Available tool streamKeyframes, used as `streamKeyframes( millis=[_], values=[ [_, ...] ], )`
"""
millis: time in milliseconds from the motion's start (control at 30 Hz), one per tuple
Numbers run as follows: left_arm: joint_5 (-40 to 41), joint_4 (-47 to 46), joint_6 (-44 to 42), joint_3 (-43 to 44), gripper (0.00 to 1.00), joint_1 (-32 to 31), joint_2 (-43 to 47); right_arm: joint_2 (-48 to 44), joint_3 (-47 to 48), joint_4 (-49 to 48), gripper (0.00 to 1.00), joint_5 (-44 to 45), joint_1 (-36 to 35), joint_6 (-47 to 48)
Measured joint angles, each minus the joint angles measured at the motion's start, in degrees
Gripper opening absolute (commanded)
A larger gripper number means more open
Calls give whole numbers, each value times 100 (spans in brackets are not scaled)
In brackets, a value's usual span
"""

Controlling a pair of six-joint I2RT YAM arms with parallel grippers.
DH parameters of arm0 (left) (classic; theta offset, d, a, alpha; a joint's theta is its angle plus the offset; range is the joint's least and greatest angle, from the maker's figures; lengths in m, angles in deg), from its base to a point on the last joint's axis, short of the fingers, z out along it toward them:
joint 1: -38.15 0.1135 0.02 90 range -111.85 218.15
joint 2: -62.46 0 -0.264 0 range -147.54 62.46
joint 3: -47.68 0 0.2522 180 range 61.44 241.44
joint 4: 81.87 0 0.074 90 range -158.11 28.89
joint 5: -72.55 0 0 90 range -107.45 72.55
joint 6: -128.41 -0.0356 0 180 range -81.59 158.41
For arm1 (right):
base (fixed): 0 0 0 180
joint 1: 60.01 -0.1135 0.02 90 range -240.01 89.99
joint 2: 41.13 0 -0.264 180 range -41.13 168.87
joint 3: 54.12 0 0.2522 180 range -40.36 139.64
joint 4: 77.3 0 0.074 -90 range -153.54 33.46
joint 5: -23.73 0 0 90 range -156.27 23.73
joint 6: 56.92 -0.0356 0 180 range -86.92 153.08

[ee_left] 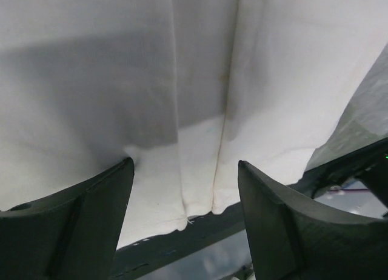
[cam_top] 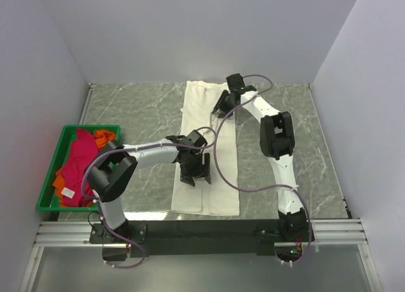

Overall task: Fold and stack the t-shirts
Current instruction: Fold the tshirt

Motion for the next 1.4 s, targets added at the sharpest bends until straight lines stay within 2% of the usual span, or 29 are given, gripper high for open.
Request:
streamKeyframes(
  millis=[200, 367, 467, 667, 767, 867, 1033, 1167, 1400],
  values=[
    [-136, 138, 334, 341, 85, -105, -236, 291, 557, 243, 48, -131, -4, 348],
    [378, 461, 553, 533, 94, -195, -201, 52, 345, 238, 51, -57, 22, 754],
    [789, 772, 702, 629, 95, -201, 0, -800, -568, 192, 57, 142, 35, 973],
    [1392, 1143, 977, 664, 96, -190, 1067, -3654, -2756, 129, 64, 752, 28, 1231],
    [1558, 1172, 1049, 315, 96, -190, 1818, -4999, -3814, 66, 65, 955, -24, 1300],
    [1565, 1281, 1108, -341, 95, -190, 2417, -5928, -4848, 173, 65, 1078, -151, 1360],
    [1517, 1517, 1150, -1539, 89, -199, 2935, -7007, -6675, 614, 62, 1211, -728, 1285],
    [1360, 1545, 1156, -1978, 85, -247, 3053, -7755, -7796, 1012, 58, 1023, -1346, 970],
    [1209, 1290, 1115, -2022, 76, -481, 2583, -7899, -8135, 1117, 57, 750, -1679, 616]
  ],
)
